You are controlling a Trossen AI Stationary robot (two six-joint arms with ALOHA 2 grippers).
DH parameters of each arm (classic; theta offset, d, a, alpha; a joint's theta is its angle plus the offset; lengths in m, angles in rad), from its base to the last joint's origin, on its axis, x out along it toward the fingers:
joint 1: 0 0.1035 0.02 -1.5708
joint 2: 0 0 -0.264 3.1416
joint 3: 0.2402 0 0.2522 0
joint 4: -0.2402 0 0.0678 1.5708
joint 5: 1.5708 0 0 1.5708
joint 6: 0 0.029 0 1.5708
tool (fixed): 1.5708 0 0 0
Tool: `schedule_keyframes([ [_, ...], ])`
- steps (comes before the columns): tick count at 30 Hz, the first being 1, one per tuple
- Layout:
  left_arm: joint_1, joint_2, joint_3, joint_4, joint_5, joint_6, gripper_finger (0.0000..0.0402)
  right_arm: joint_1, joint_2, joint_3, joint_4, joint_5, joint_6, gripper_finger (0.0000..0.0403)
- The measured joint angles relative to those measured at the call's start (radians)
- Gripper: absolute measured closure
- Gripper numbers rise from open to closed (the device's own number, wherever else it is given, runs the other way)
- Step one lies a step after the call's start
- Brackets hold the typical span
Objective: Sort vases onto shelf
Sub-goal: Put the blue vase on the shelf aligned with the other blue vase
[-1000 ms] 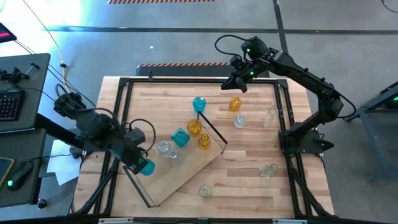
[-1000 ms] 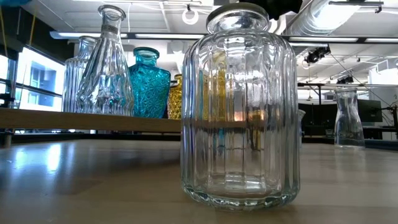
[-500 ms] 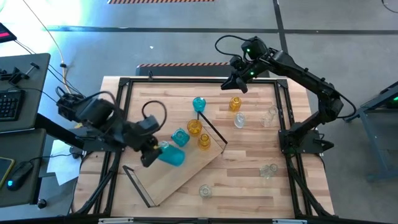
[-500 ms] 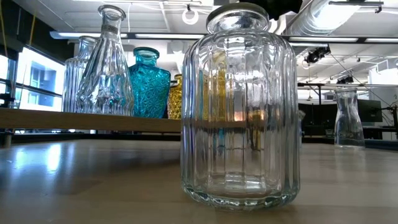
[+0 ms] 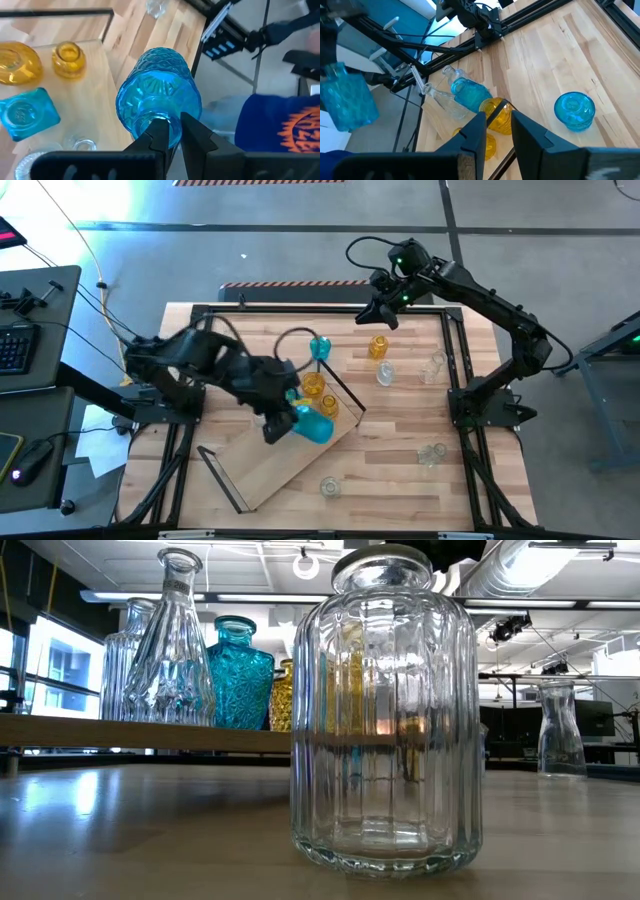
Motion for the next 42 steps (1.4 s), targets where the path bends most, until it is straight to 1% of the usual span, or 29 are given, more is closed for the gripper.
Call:
schedule_keyframes([
  [6, 0.005, 0.055, 0.001, -0.007, 0.022, 0.018, 0.038, -0.009, 0.0, 0.0, 0.0, 0.0, -0.018, 0.033],
  [17, 0.005, 0.192, 0.002, -0.021, 0.06, 0.0, 0.038, -0.087, 0.0, 0.0, 0.008, 0.017, -0.045, 0.033],
  [21, 0.012, 0.242, 0.002, -0.035, 0.06, 0.027, 0.038, -0.105, 0.0, 0.0, 0.008, 0.017, -0.06, 0.033],
  [24, 0.019, 0.271, 0.002, -0.075, 0.055, 0.072, 0.038, -0.111, 0.0, 0.0, 0.008, 0.017, -0.05, 0.033],
  [27, 0.029, 0.292, 0.002, -0.119, 0.024, 0.131, 0.038, -0.111, 0.0, 0.0, 0.007, 0.017, -0.028, 0.033],
  [30, 0.037, 0.306, 0.0, -0.167, -0.032, 0.2, 0.038, -0.111, 0.0, 0.0, 0.007, 0.018, 0.007, 0.033],
  [33, 0.047, 0.311, 0.001, -0.168, -0.083, 0.244, 0.038, -0.111, 0.0, 0.0, 0.001, 0.018, 0.031, 0.033],
  [37, 0.051, 0.314, 0.001, -0.171, -0.118, 0.318, 0.038, -0.111, 0.0, 0.0, -0.028, 0.03, 0.035, 0.033],
  [39, 0.051, 0.321, 0.002, -0.174, -0.119, 0.355, 0.038, -0.11, 0.0, 0.0, -0.044, 0.055, 0.044, 0.033],
  [42, 0.049, 0.333, 0.001, -0.177, -0.087, 0.406, 0.038, -0.102, 0.0, 0.0, -0.053, 0.079, 0.053, 0.033],
])
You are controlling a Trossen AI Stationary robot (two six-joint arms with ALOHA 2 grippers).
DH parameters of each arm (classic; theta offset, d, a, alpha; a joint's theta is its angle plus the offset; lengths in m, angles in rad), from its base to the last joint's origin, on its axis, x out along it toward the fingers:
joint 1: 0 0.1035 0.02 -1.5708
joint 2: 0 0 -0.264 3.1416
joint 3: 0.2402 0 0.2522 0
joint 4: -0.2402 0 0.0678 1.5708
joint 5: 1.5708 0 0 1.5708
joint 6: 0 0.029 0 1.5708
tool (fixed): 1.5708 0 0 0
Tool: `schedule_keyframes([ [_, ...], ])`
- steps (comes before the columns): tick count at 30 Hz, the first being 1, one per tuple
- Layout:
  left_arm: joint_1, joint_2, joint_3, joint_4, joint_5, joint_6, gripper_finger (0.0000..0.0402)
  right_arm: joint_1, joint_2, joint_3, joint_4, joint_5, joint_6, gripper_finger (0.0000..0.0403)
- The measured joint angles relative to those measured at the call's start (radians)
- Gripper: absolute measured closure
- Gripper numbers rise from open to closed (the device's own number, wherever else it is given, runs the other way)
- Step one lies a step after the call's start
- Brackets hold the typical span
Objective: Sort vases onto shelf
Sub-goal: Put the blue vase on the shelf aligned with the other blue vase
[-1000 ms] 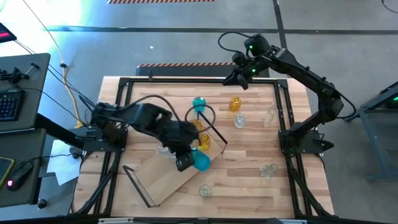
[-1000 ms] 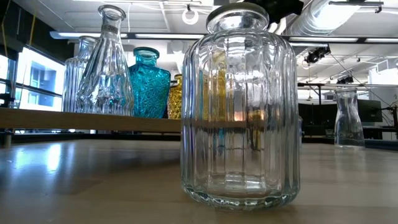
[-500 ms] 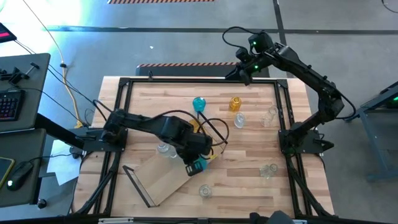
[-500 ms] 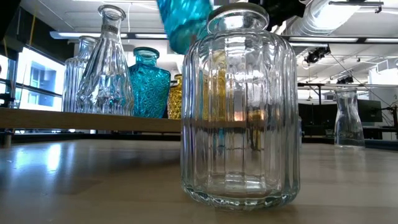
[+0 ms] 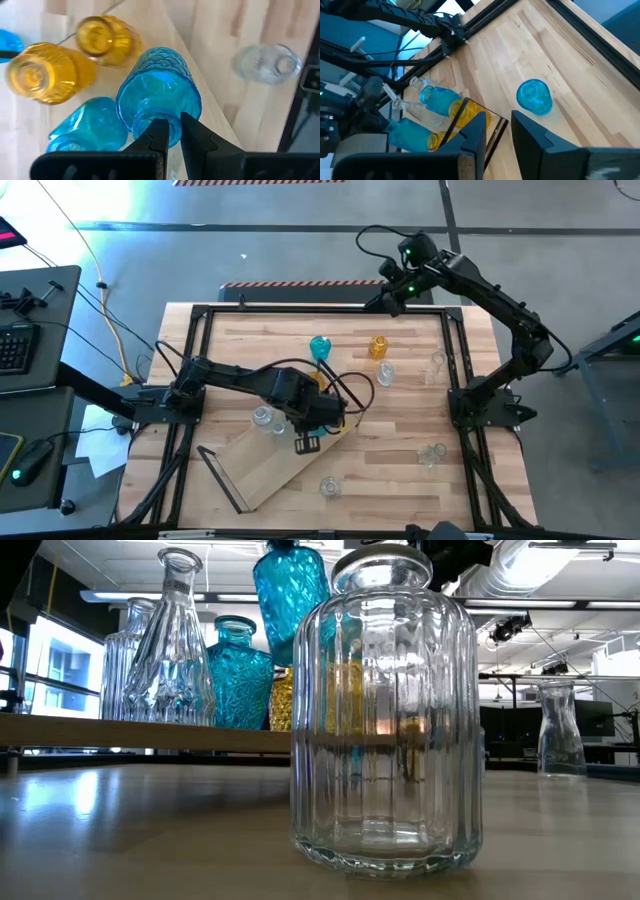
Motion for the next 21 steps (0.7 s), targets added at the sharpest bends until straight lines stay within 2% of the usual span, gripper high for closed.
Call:
schedule_keyframes([
  [2, 0.0, 0.0, 0.0, 0.0, 0.029, 0.032, 0.038, 0.0, 0.0, 0.0, -0.002, 0.001, 0.001, 0.033],
  [11, 0.0, 0.0, 0.0, 0.001, 0.036, 0.028, 0.038, 0.0, 0.0, 0.0, 0.007, 0.001, -0.011, 0.033],
  [15, 0.001, 0.001, -0.025, 0.021, 0.084, 0.012, 0.038, 0.0, -0.001, 0.0, 0.002, -0.002, -0.024, 0.033],
  [21, 0.0, 0.0, -0.025, 0.019, 0.08, 0.001, 0.038, 0.0, -0.003, 0.0, 0.0, -0.003, -0.045, 0.033],
])
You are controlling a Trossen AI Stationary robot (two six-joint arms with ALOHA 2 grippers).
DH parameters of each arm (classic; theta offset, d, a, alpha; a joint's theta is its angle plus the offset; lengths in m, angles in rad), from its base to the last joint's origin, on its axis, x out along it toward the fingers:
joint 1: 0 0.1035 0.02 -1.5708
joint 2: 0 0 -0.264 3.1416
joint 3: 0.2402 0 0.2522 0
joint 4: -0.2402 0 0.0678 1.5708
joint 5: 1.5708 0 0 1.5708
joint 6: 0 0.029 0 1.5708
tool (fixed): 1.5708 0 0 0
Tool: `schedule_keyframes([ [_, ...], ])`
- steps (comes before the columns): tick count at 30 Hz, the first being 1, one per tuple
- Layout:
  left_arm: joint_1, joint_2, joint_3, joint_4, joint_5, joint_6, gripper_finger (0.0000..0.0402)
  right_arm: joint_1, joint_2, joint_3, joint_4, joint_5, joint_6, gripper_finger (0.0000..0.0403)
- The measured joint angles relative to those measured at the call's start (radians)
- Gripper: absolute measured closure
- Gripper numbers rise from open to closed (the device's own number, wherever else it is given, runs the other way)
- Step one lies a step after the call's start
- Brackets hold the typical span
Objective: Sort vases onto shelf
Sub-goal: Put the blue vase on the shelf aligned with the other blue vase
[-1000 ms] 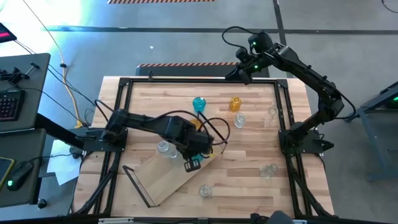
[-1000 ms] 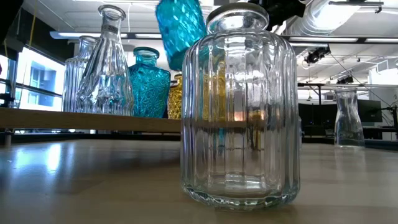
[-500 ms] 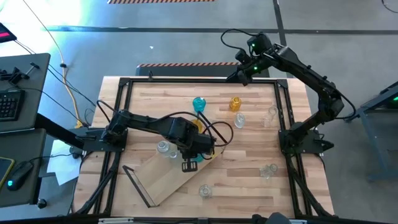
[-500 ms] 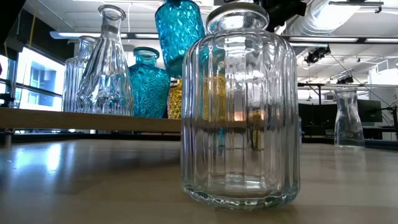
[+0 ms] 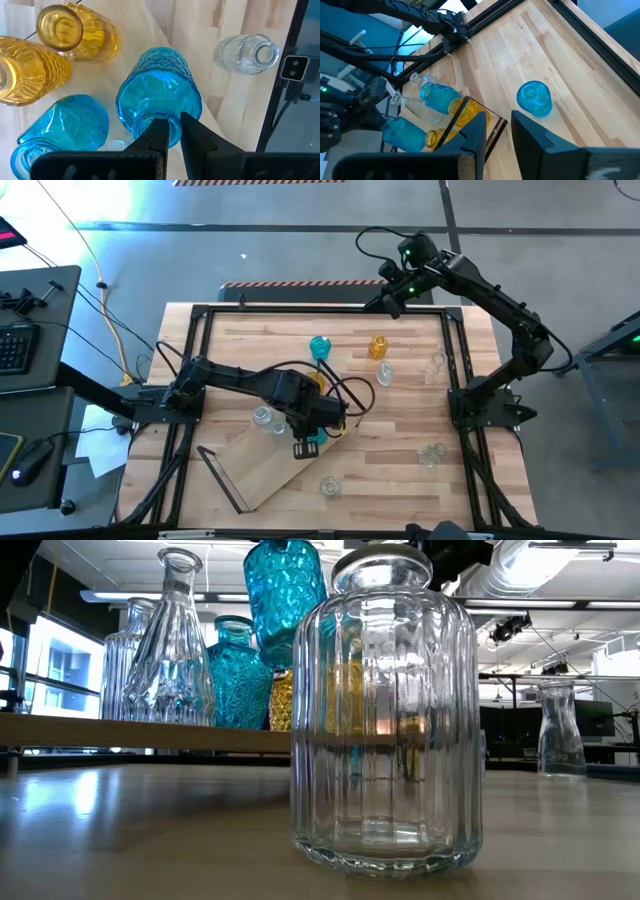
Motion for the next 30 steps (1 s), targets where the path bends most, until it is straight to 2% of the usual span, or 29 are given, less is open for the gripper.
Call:
schedule_keyframes([
  [11, -0.004, 0.078, 0.0, 0.007, 0.006, 0.009, 0.038, 0.0, 0.0, 0.0, -0.01, -0.003, -0.026, 0.033],
  [30, 0.008, 0.082, 0.0, -0.019, -0.066, 0.088, 0.038, 0.0, 0.0, 0.0, -0.014, -0.004, -0.05, 0.033],
])
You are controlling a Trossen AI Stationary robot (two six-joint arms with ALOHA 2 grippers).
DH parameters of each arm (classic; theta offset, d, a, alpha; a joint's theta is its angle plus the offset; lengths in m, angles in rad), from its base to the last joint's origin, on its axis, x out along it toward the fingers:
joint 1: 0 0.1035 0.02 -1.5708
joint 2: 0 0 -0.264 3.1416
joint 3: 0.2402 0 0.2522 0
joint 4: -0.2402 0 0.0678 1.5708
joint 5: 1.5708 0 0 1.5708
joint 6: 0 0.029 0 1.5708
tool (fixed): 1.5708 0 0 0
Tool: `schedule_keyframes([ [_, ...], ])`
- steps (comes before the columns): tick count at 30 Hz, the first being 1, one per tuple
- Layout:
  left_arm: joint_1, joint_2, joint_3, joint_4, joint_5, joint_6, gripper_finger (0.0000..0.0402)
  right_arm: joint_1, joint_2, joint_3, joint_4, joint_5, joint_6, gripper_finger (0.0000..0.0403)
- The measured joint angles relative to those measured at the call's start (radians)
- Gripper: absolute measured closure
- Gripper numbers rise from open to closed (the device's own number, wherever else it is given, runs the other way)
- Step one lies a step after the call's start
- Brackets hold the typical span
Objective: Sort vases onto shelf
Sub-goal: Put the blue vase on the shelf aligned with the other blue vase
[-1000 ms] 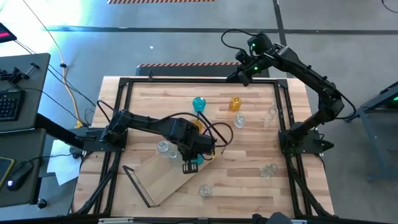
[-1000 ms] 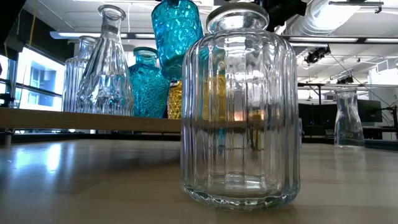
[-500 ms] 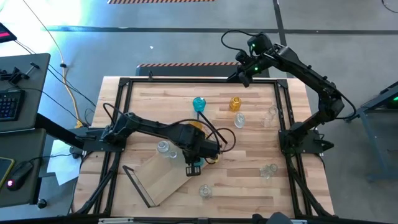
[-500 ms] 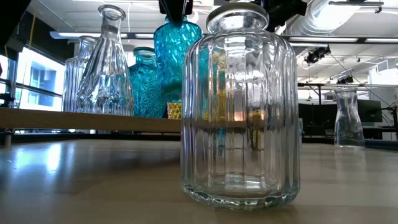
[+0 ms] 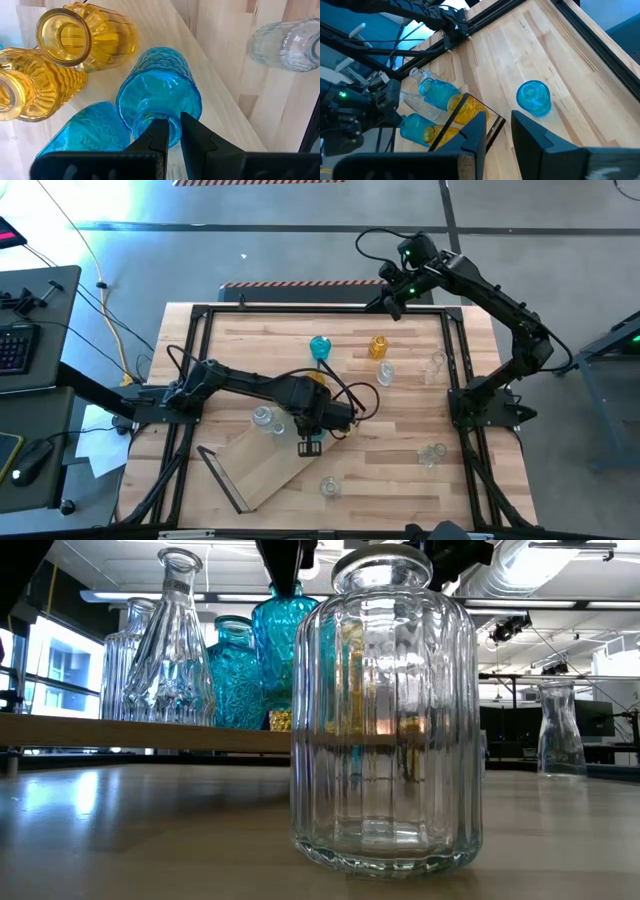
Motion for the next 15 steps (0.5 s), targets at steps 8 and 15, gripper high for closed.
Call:
schedule_keyframes([
  [8, 0.0, 0.011, 0.001, 0.0, 0.0, 0.011, 0.038, 0.0, 0.0, 0.0, 0.0, -0.003, -0.003, 0.033],
  [15, -0.001, 0.035, 0.0, 0.0, 0.008, 0.028, 0.038, 0.0, 0.0, 0.0, -0.001, -0.005, -0.003, 0.033],
])
